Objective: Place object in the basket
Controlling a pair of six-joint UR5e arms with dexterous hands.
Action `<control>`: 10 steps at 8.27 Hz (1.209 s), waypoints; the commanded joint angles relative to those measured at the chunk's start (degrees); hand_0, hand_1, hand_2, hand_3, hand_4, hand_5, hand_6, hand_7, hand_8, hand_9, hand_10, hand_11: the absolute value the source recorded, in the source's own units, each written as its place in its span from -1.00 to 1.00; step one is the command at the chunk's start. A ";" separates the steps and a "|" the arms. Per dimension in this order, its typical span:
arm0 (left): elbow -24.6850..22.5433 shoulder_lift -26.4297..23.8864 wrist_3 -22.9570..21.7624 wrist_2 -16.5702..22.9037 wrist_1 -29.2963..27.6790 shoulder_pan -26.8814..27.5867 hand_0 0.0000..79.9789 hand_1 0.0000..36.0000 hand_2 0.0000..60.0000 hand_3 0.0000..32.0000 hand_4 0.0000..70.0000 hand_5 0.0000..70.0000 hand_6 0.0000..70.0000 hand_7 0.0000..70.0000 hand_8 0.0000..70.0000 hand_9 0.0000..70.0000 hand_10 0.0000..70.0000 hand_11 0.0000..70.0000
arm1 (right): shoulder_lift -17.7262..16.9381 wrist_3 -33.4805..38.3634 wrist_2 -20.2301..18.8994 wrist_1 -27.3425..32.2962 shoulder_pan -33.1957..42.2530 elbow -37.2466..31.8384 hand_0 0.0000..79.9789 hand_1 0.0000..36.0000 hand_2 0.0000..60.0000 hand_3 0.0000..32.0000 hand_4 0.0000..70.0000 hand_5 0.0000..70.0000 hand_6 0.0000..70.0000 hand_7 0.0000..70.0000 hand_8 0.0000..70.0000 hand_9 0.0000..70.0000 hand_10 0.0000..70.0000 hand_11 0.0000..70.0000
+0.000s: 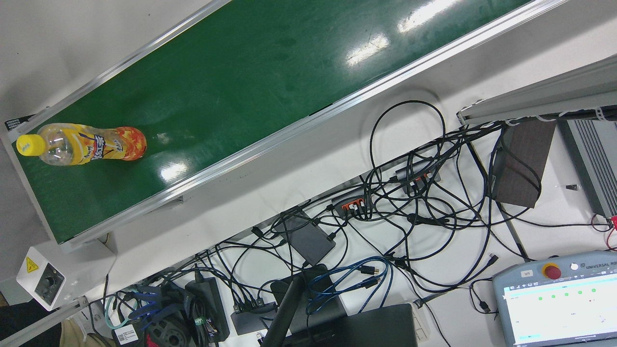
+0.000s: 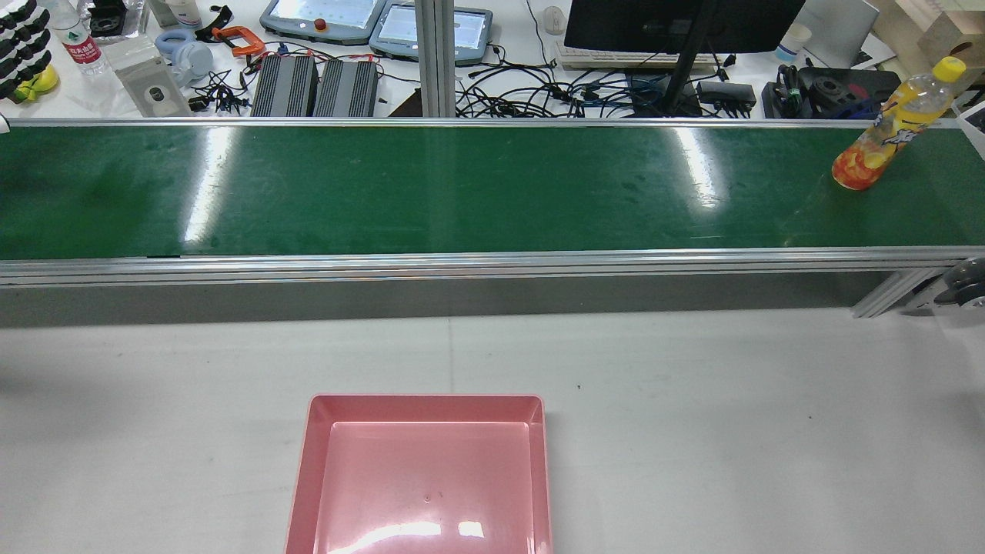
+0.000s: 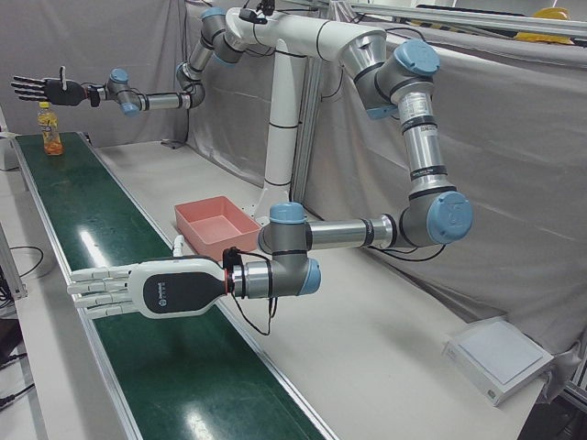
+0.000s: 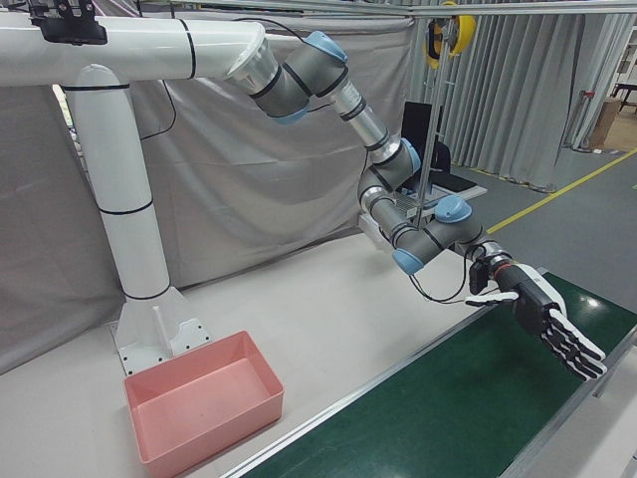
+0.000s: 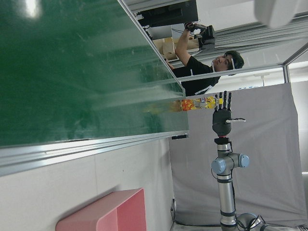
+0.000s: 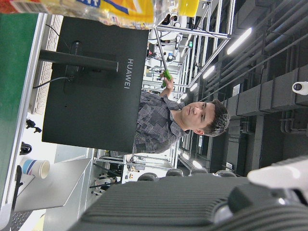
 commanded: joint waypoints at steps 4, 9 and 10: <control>-0.32 -0.29 0.18 -0.07 -0.14 0.11 0.51 -0.48 -1.00 -0.96 -1.00 -0.99 -1.00 -1.00 -1.00 -1.00 -1.00 -1.00 | 0.00 0.00 0.00 0.00 0.00 0.00 -1.00 -1.00 -1.00 -1.00 -1.00 -1.00 -1.00 -1.00 -1.00 -1.00 -1.00 -1.00; -0.41 -0.37 0.09 -0.07 -0.14 0.19 0.42 -0.57 -1.00 -0.99 -1.00 -0.97 -1.00 -1.00 -1.00 -1.00 -1.00 -1.00 | 0.00 0.00 0.00 0.00 0.00 0.00 -1.00 -1.00 -1.00 -1.00 -1.00 -1.00 -1.00 -1.00 -1.00 -1.00 -1.00 -1.00; -0.32 -0.46 0.09 -0.25 -0.14 0.28 0.44 -0.53 -1.00 -1.00 -1.00 -0.99 -1.00 -1.00 -1.00 -1.00 -1.00 -1.00 | 0.00 -0.08 0.00 -0.09 0.00 0.00 -1.00 -1.00 -1.00 -1.00 -1.00 -1.00 -1.00 -1.00 -1.00 -1.00 -1.00 -1.00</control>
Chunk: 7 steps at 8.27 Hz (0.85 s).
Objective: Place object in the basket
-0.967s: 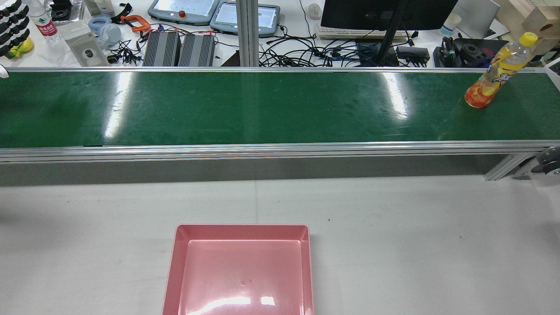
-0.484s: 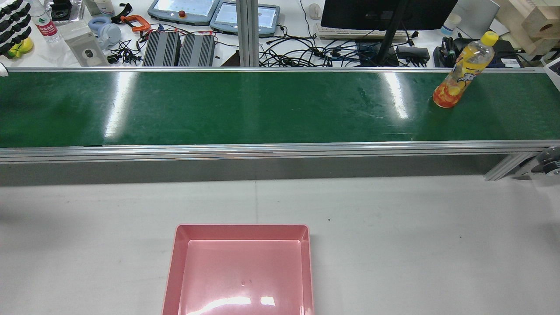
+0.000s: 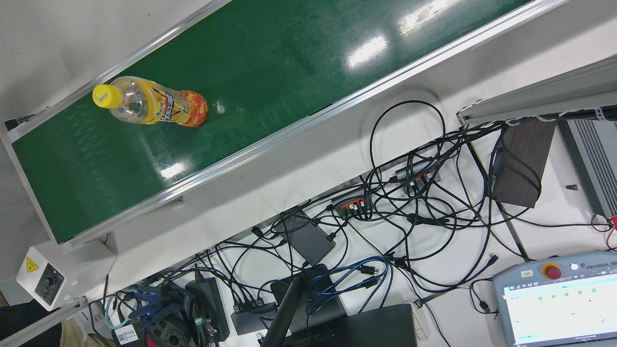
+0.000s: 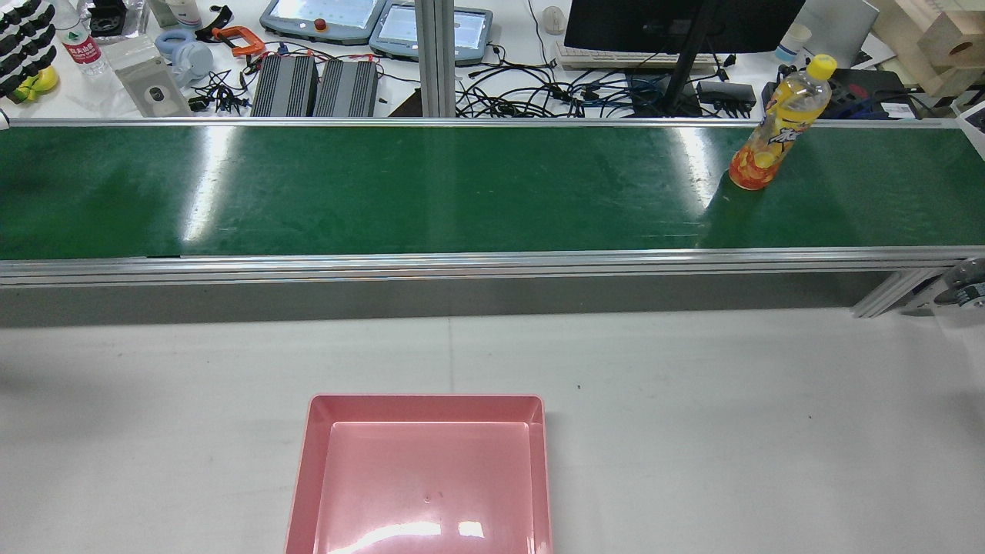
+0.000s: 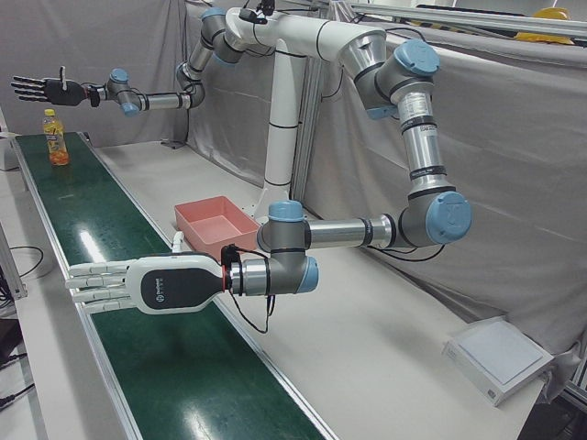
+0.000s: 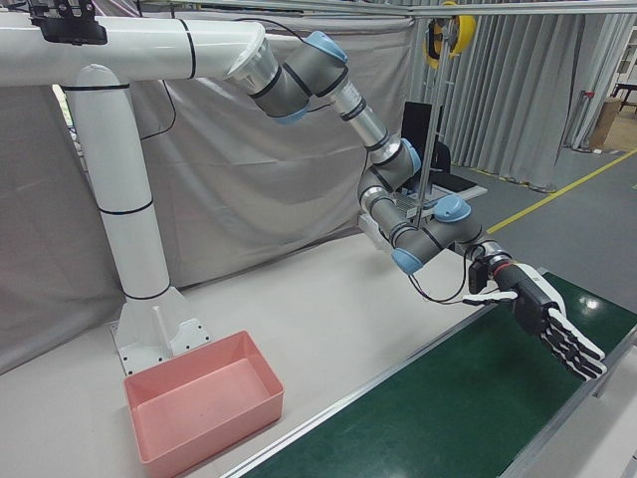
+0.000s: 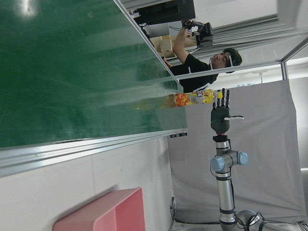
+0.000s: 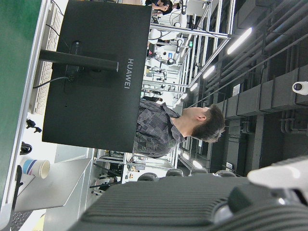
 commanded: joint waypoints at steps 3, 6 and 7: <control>-0.09 -0.31 -0.01 -0.35 0.09 1.11 0.43 -0.52 -1.00 -1.00 -1.00 -1.00 -1.00 -1.00 -1.00 -1.00 -1.00 -1.00 | 0.00 0.02 0.00 0.01 0.00 0.00 -1.00 -1.00 -1.00 -1.00 -1.00 -1.00 -1.00 -1.00 -1.00 -1.00 -1.00 -1.00; -1.32 -0.31 -0.10 -0.26 0.17 1.11 0.47 -0.49 -1.00 -1.00 -1.00 -1.00 -1.00 -1.00 -1.00 -1.00 -1.00 -1.00 | 0.00 0.02 0.00 -0.08 0.00 0.00 -1.00 -1.00 -1.00 -1.00 -1.00 -1.00 -1.00 -1.00 -1.00 -1.00 -1.00 -1.00; -1.41 -0.31 -0.10 -0.26 0.26 1.11 0.47 -0.48 -1.00 -1.00 -1.00 -1.00 -1.00 -1.00 -1.00 -1.00 -1.00 -1.00 | 0.00 0.02 0.00 0.01 0.00 0.00 -1.00 -1.00 -1.00 -1.00 -1.00 -1.00 -1.00 -1.00 -1.00 -1.00 -1.00 -1.00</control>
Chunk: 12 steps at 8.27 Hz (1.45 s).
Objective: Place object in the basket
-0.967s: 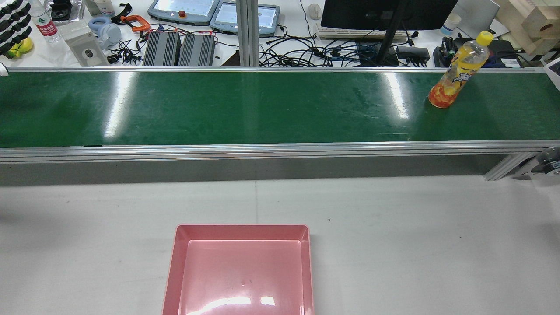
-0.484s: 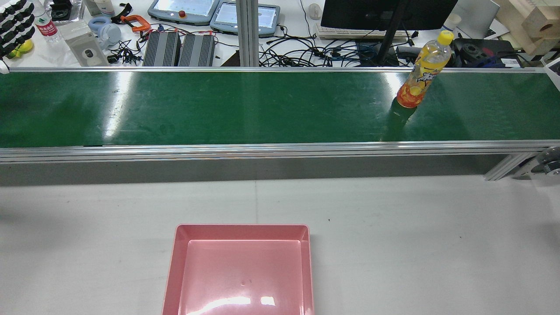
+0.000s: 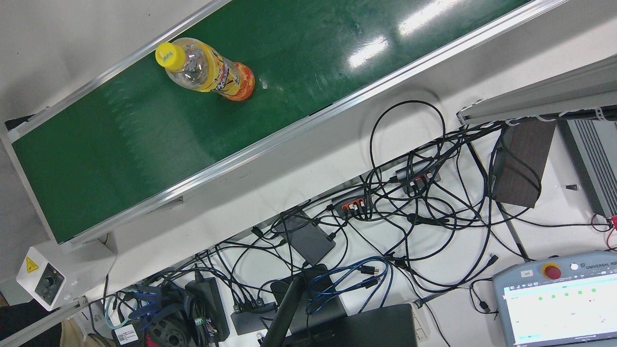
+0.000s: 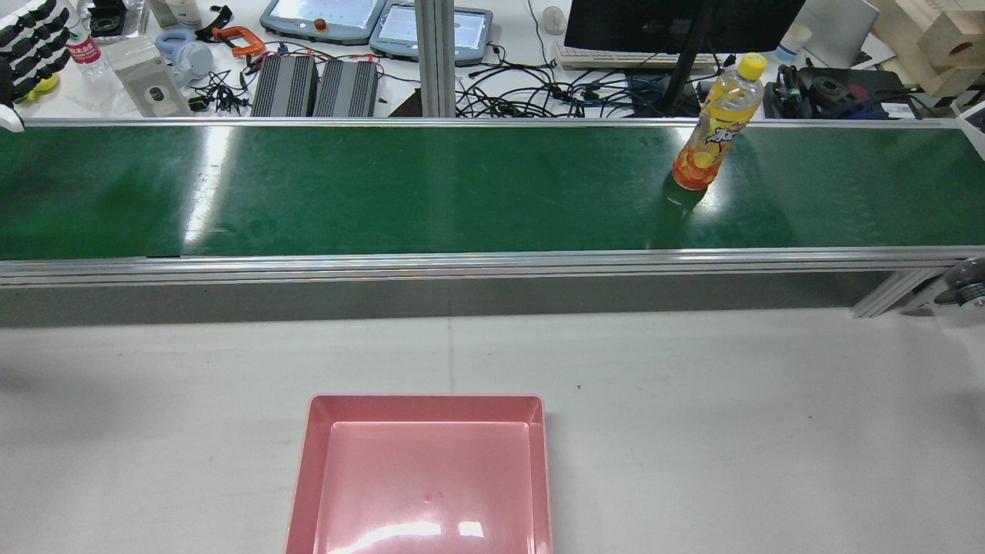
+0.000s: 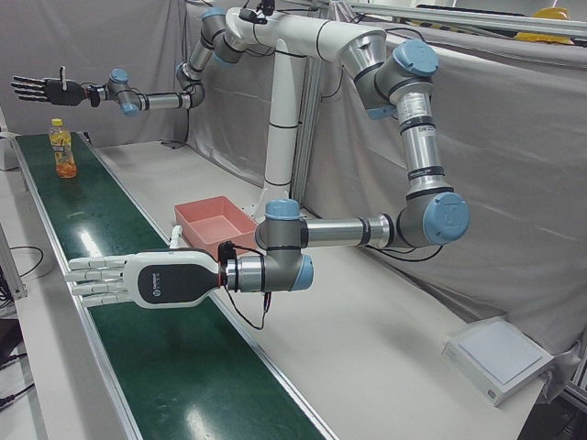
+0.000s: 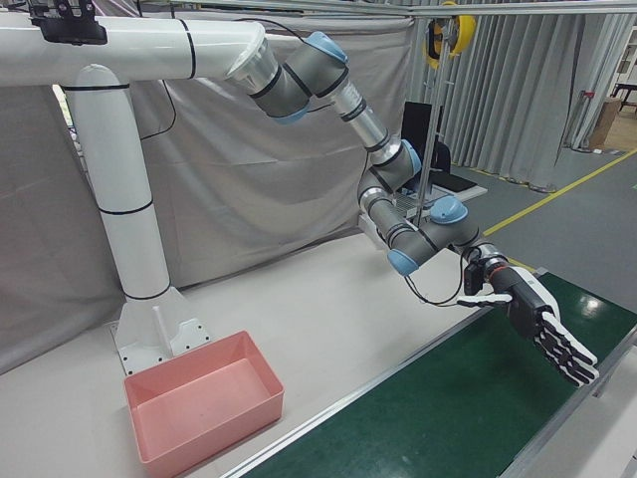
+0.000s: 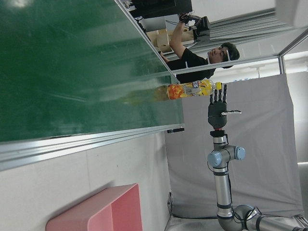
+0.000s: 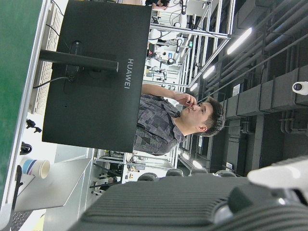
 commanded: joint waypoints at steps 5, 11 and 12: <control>-0.68 -0.01 -0.01 0.06 0.23 0.12 0.50 -0.46 -1.00 -1.00 -1.00 -1.00 -1.00 -1.00 -1.00 -1.00 -1.00 -1.00 | 0.00 0.02 0.00 0.03 0.00 0.00 -1.00 -1.00 -1.00 -1.00 -1.00 -1.00 -1.00 -1.00 -1.00 -1.00 -1.00 -1.00; 1.25 0.08 -0.01 -0.64 0.23 0.21 0.46 -0.48 -1.00 -1.00 -1.00 -0.99 -1.00 -1.00 -1.00 -1.00 -1.00 -1.00 | 0.00 0.02 0.00 0.03 0.00 0.00 -1.00 -1.00 -1.00 -1.00 -1.00 -1.00 -1.00 -1.00 -1.00 -1.00 -1.00 -1.00; 1.34 0.17 -0.01 -0.73 0.23 0.21 0.45 -0.48 -1.00 -1.00 -1.00 -1.00 -1.00 -1.00 -1.00 -1.00 -1.00 -1.00 | 0.00 0.02 0.00 0.03 0.00 0.00 -1.00 -1.00 -1.00 -1.00 -1.00 -1.00 -1.00 -1.00 -1.00 -1.00 -1.00 -1.00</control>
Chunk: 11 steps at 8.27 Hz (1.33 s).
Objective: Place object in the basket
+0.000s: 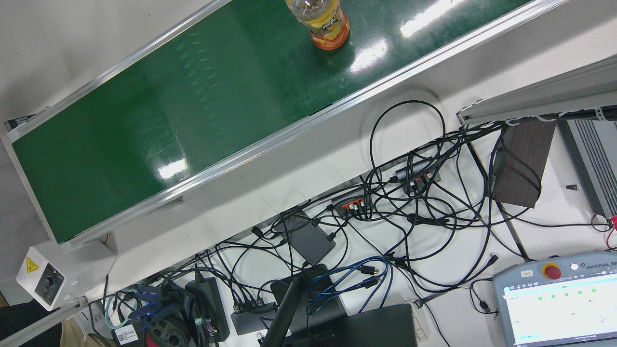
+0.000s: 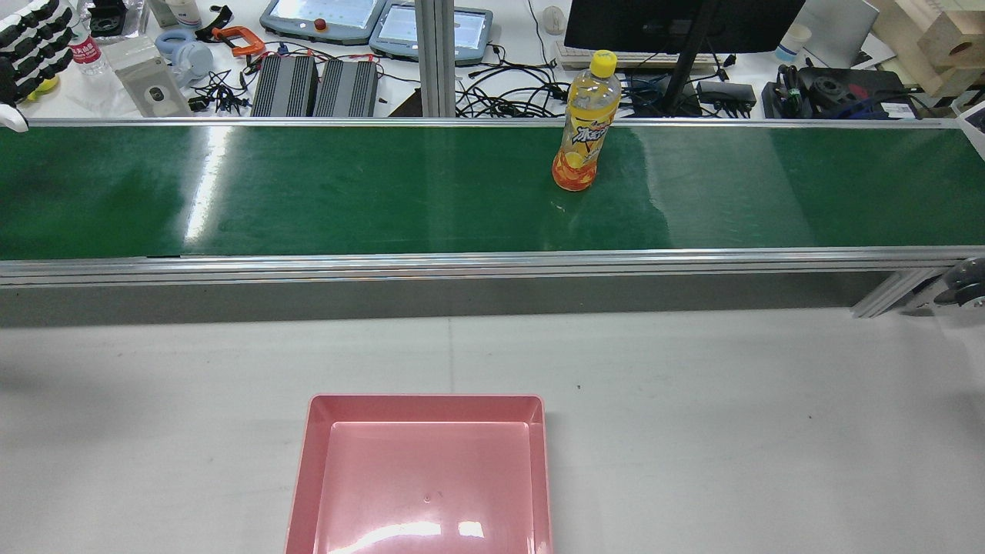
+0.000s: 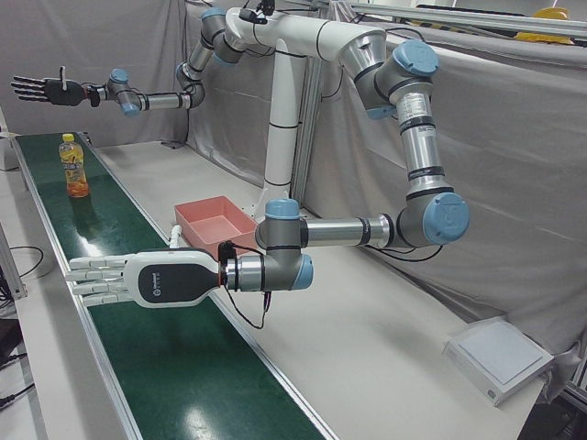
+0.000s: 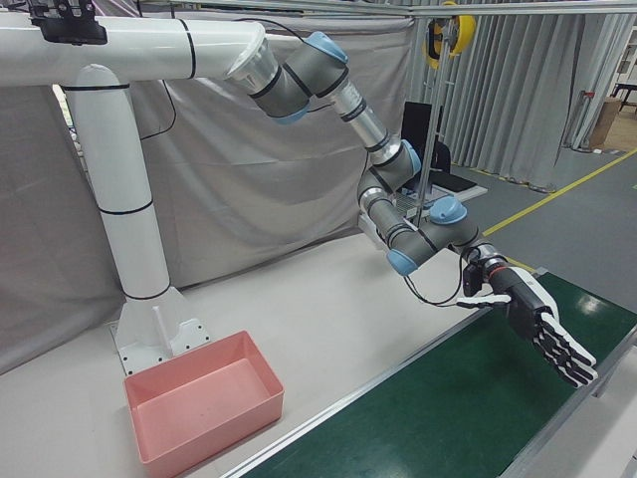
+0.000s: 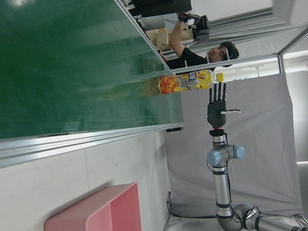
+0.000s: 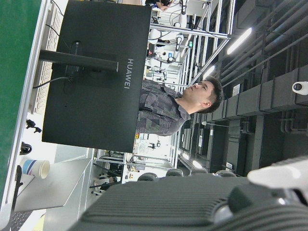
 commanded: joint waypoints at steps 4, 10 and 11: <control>0.82 0.09 0.06 -0.43 0.00 0.02 0.45 -0.48 -1.00 -1.00 -1.00 -1.00 -1.00 -1.00 -1.00 -1.00 -1.00 -1.00 | 0.00 0.00 0.00 0.00 0.00 0.00 -1.00 -1.00 -1.00 -1.00 -1.00 -1.00 -1.00 -1.00 -1.00 -1.00 -1.00 -1.00; 1.18 -0.08 -0.03 -2.95 -0.18 2.64 0.48 -0.43 -1.00 -1.00 -1.00 -1.00 -1.00 -1.00 -1.00 -1.00 -1.00 -1.00 | 0.00 -0.09 0.00 0.00 0.00 0.00 -1.00 -1.00 -1.00 -1.00 -1.00 -1.00 -1.00 -1.00 -1.00 -1.00 -1.00 -1.00; 1.35 -0.08 -3.25 -8.37 -2.09 7.53 0.49 -0.41 -1.00 -0.98 -1.00 -1.00 -1.00 -1.00 -1.00 -1.00 -1.00 -1.00 | 0.00 0.00 0.00 0.00 0.00 0.00 -1.00 -1.00 -1.00 -1.00 -1.00 -1.00 -1.00 -1.00 -1.00 -1.00 -1.00 -1.00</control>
